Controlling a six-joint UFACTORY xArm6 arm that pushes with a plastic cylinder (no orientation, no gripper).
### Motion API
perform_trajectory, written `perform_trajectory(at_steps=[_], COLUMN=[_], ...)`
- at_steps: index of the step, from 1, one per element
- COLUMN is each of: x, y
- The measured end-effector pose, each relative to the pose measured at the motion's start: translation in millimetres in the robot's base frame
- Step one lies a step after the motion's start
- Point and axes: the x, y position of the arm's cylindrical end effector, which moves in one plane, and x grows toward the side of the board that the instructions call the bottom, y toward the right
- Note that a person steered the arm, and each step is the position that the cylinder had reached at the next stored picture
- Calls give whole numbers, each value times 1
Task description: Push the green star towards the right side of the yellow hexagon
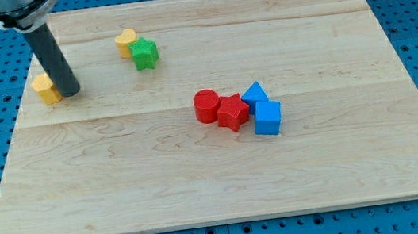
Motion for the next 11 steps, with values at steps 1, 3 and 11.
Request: perform_trajectory(at_steps=[1, 3, 11], x=[0, -17, -43], y=[74, 160, 87])
